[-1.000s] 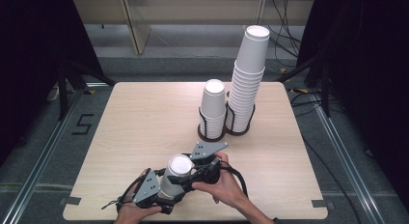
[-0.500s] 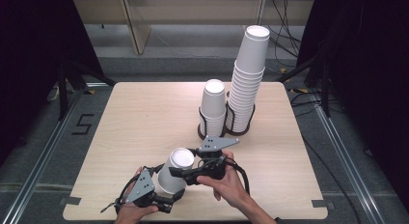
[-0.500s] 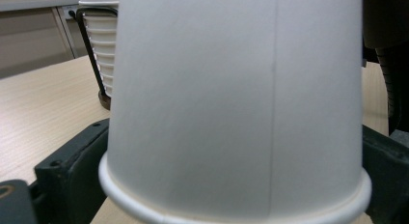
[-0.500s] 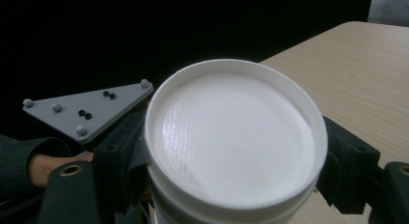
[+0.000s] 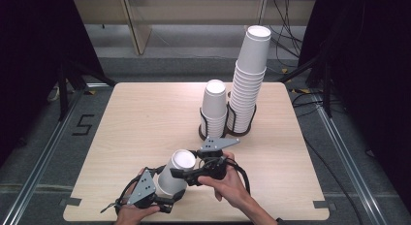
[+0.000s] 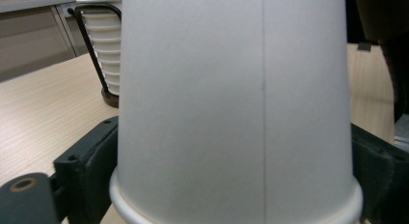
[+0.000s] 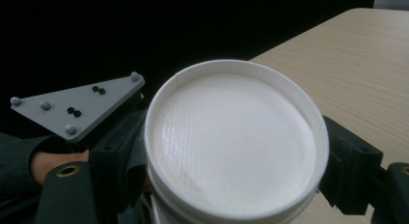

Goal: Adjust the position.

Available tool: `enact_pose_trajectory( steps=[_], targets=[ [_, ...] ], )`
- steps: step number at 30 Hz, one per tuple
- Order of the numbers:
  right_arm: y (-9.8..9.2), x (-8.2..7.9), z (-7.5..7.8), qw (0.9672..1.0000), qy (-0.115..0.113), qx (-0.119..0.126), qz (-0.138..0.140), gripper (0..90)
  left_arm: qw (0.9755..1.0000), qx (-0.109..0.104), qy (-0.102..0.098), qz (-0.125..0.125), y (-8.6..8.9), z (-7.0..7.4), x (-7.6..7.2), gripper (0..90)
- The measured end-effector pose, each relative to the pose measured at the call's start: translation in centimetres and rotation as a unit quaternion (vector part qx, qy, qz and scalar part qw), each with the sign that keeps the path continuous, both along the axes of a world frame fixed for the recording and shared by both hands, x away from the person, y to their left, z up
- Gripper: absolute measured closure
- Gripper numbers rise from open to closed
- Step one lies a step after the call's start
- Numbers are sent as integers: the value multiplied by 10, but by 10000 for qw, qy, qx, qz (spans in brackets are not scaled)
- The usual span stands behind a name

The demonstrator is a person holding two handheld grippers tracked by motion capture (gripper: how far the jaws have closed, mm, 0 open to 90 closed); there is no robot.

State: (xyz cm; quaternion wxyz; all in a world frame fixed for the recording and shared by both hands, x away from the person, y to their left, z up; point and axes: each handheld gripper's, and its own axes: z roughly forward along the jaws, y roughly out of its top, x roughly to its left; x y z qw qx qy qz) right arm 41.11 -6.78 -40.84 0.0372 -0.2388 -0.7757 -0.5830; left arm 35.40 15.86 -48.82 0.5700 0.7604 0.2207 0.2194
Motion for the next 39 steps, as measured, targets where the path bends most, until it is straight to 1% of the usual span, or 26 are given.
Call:
enact_pose_trajectory(
  steps=[1,3,5,7,9,10,11,13,14,15,17,19,20,22,23,24,25,27,28,30,32,33,34,35,36,39],
  targets=[
    [0,0,1,10000,28,-68,46,228,10000,0,-21,-11,-1,-1,1,95],
    [0,-1,3,9995,-41,-307,56,213,9999,144,33,-31,0,-1,1,113],
    [-1,-1,5,9984,-236,-506,128,198,9999,150,42,-52,0,-2,1,119],
    [-3,-2,8,9969,-287,-729,122,169,9995,304,51,-22,2,-1,2,126],
    [-6,-1,9,9965,-341,-740,202,162,9992,389,78,-10,4,0,2,132],
    [-9,-1,11,9956,-390,-830,178,160,9992,394,74,-22,4,-1,2,135],
    [-10,-1,12,9956,-356,-833,230,159,9988,480,93,-22,5,0,2,136],
    [-15,0,15,9940,-504,-949,218,158,9983,569,120,-22,5,0,2,139],
    [-17,0,15,9934,-496,-995,273,157,9981,595,127,-30,5,-1,2,140],
    [-18,0,16,9925,-616,-1026,261,157,9978,653,137,-55,5,-1,2,141],
    [-21,-1,16,9917,-489,-1149,309,157,9974,697,187,-61,4,-1,1,142],
    [-20,-1,15,9916,-500,-1162,272,158,9967,776,199,-103,2,-2,1,142],
    [-20,0,15,9911,-515,-1177,335,159,9966,794,193,-133,2,-2,1,142],
    [-20,-2,14,9911,-367,-1243,303,167,9966,791,192,-157,1,-2,0,143],
    [-19,0,13,9899,-507,-1247,444,192,9966,785,199,-148,1,-2,0,144],
    [-19,-1,12,9898,-460,-1277,439,215,9969,755,179,-153,1,-2,1,144],
    [-19,0,12,9900,-492,-1254,417,215,9967,778,171,-146,2,-1,1,144],
    [-20,0,12,9905,-397,-1253,401,194,9969,753,180,-138,2,-1,0,144],
    [-21,2,13,9904,-457,-1234,414,182,9968,767,176,-125,3,0,0,144],
    [-23,0,14,9912,-323,-1224,375,178,9965,821,135,-106,3,0,0,144],
    [-22,1,13,9907,-424,-1214,443,178,9960,874,128,-111,4,0,0,144],
    [-21,-1,14,9909,-325,-1237,430,181,9958,907,101,-102,4,0,0,144],
    [-21,1,13,9902,-416,-1249,473,185,9958,906,76,-104,3,0,0,144],
    [-20,0,13,9900,-402,-1263,481,185,9960,886,80,-106,2,0,0,144],
    [-19,-1,12,9903,-302,-1273,469,186,9958,910,72,-109,2,0,-1,144],
    [-18,0,10,9903,-336,-1253,499,186,9950,987,46,-126,2,0,-1,144]
  ],
)
